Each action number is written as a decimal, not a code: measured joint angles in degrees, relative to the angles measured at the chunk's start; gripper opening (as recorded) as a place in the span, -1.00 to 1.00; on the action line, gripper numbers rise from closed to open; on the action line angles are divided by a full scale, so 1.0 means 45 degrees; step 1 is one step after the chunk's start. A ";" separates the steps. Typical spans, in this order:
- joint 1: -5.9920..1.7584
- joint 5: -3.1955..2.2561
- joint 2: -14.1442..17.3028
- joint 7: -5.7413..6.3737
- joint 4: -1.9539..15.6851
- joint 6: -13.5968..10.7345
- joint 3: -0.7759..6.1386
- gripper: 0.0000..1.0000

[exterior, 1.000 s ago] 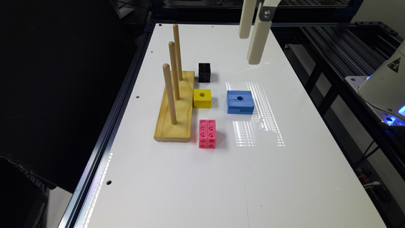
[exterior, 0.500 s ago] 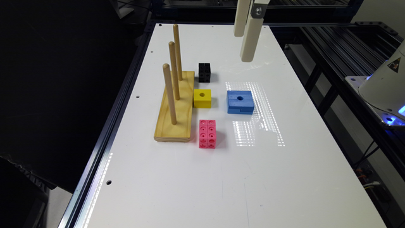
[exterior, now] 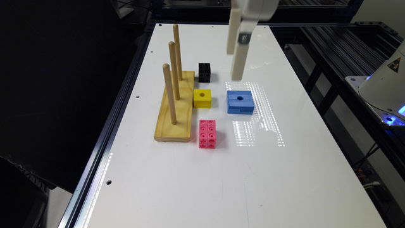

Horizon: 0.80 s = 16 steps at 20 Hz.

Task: Pick up pink block.

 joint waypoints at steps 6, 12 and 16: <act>0.0000 -0.0012 0.0146 0.0002 0.0104 0.0131 0.0057 1.00; -0.0001 -0.0012 0.0218 0.0041 0.0200 0.0142 0.0183 1.00; -0.0002 -0.0037 0.0831 0.0041 0.0195 0.0620 0.0185 1.00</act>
